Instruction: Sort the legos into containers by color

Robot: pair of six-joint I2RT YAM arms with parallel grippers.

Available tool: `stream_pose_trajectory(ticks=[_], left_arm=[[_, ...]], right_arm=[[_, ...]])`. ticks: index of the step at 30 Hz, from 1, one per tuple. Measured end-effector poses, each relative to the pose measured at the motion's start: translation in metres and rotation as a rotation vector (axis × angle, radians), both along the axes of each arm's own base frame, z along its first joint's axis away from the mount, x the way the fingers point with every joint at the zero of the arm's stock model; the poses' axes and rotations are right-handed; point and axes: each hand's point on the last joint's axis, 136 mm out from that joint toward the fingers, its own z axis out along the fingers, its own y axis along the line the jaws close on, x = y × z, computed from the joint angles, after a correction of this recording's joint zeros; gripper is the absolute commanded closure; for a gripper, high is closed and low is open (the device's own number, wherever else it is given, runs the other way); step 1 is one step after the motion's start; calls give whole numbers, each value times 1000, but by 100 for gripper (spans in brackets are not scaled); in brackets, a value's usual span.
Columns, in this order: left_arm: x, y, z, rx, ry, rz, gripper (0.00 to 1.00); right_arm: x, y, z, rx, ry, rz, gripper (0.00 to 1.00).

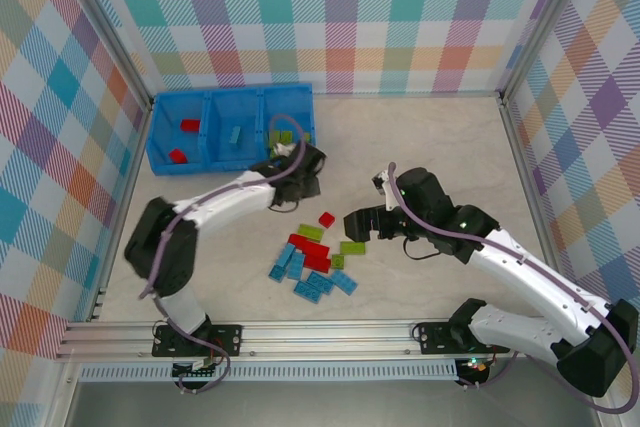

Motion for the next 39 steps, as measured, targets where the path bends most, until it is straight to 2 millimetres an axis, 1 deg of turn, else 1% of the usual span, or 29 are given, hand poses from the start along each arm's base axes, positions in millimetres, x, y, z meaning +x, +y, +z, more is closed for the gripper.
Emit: stream_pose_trajectory(ticks=[1, 2, 3, 5, 6, 8, 11, 13, 14, 15, 17, 19, 21, 23, 26, 27, 28, 31, 33, 35, 37, 39], left_arm=[[7, 14, 19, -12, -42, 27, 71], [16, 33, 39, -22, -86, 64, 71], [23, 50, 54, -27, -121, 101, 71], [42, 94, 82, -26, -186, 196, 71], [49, 110, 90, -20, -205, 231, 71], [63, 152, 100, 10, -232, 322, 72], [82, 208, 103, 74, -238, 447, 72], [96, 237, 99, 101, -228, 511, 72], [104, 252, 95, 111, -216, 544, 72], [110, 263, 90, 118, -204, 567, 72], [126, 287, 75, 131, -168, 616, 71], [140, 303, 58, 134, -133, 643, 67], [152, 314, 39, 133, -92, 657, 60], [160, 321, 18, 122, -45, 662, 54], [162, 324, -6, 92, 16, 666, 47], [161, 325, -9, 80, 26, 671, 45], [160, 326, -9, 70, 27, 674, 42], [155, 325, -3, 29, 21, 681, 42], [142, 321, 1, -3, 19, 684, 42], [122, 314, 12, -45, 12, 686, 43], [100, 305, 34, -90, -28, 684, 43], [78, 293, 70, -132, -107, 661, 44]], right_arm=[[-1, 1, -1, 0, 7, 5, 0], [-1, 2, -3, -2, 17, 10, 0], [-1, 3, -5, -3, 24, 15, 0], [-2, 5, -9, -7, 39, 21, 0], [-2, 5, -10, -8, 42, 23, 0], [-3, 5, -12, -10, 49, 27, 0], [-4, 5, -13, -11, 51, 27, 0], [-4, 5, -13, -11, 50, 27, 0], [-4, 5, -13, -11, 50, 27, 0], [-4, 5, -12, -10, 48, 27, 0], [-4, 4, -11, -7, 44, 27, 0], [-5, 4, -9, -3, 39, 27, 0], [-6, 3, -7, 0, 36, 26, 0], [-7, 1, -6, 1, 33, 25, 0], [-8, -1, -5, -1, 30, 21, 0], [-9, -1, -5, -3, 31, 21, 0], [-8, -2, -6, -6, 32, 19, 0], [-8, -2, -6, -7, 33, 18, 0], [-7, -1, -9, -13, 40, 18, 0], [-4, 3, -16, -31, 62, 19, 0], [1, 8, -22, -51, 87, 21, 1], [6, 16, -28, -72, 110, 28, 1]])
